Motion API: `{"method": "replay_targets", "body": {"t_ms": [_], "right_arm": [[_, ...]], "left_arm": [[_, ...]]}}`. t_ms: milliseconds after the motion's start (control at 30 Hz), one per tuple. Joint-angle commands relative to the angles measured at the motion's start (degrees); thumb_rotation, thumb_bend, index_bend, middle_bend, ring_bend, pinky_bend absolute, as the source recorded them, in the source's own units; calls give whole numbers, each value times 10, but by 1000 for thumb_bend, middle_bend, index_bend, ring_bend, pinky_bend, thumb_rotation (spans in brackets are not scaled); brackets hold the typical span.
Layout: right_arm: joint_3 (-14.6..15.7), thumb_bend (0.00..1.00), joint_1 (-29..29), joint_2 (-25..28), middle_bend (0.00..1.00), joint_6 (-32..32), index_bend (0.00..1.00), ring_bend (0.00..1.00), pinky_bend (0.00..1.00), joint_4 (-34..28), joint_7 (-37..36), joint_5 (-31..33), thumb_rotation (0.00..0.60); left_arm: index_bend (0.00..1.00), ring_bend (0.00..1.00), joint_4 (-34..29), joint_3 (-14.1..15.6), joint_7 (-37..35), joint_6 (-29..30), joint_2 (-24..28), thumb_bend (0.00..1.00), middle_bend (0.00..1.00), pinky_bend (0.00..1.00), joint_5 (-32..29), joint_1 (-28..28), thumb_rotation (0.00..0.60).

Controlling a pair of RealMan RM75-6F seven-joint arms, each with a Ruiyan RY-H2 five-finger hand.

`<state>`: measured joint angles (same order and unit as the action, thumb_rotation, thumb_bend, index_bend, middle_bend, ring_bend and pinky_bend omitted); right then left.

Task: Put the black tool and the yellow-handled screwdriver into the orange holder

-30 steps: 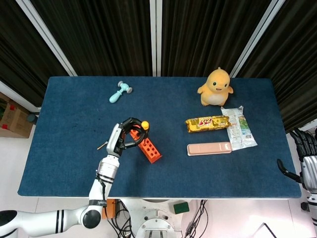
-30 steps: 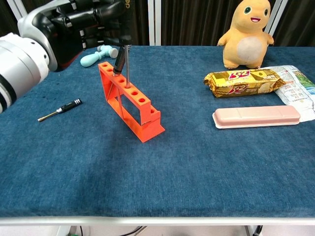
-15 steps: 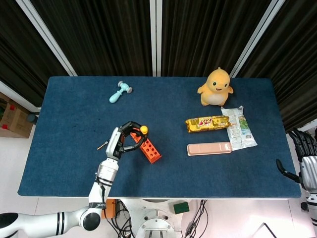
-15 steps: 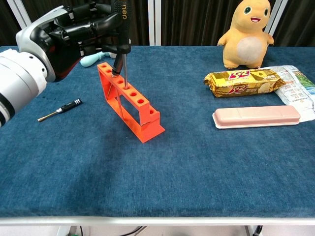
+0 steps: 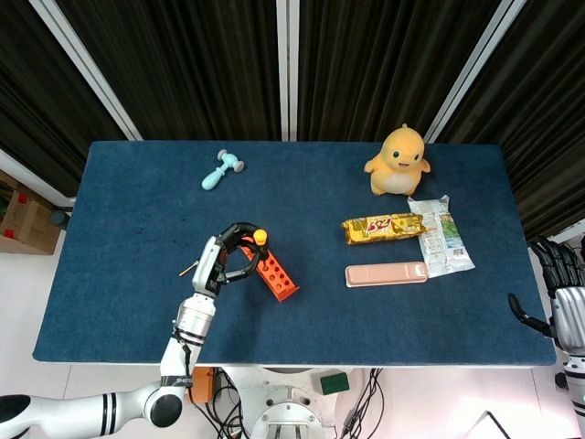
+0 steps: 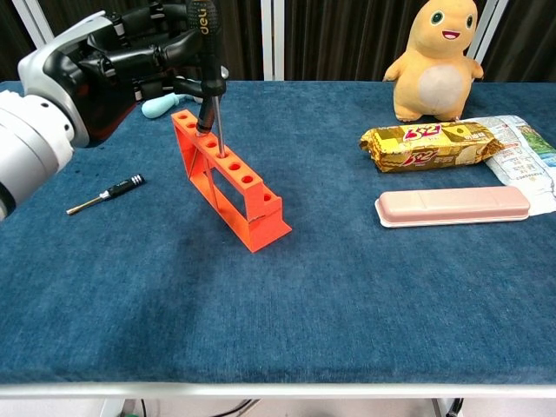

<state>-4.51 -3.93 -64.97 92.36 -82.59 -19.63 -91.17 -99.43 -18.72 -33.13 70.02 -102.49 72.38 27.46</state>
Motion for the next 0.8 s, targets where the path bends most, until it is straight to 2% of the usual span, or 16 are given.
{"method": "replay_targets", "body": {"t_ms": [33, 367, 567, 800], "right_arm": [[0, 341, 0, 0, 0, 0, 0, 0, 0, 0, 0, 0, 600], [0, 340, 0, 0, 0, 0, 0, 0, 0, 0, 0, 0, 600], [0, 341, 0, 0, 0, 0, 0, 0, 0, -1, 2, 0, 600], [0, 342, -1, 0, 0, -2, 0, 0, 0, -1, 4, 1, 600]], "left_arm": [[331, 310, 1, 2, -2, -1, 0, 353, 433, 444, 1, -1, 600], [313, 306, 9, 13, -8, 5, 1, 341, 428, 444, 22, -4, 600], [300, 306, 20, 18, -9, 11, -2, 166, 428, 444, 32, -5, 600], [255, 302, 22, 19, -12, 10, -1, 124, 424, 441, 32, -6, 600]]}}
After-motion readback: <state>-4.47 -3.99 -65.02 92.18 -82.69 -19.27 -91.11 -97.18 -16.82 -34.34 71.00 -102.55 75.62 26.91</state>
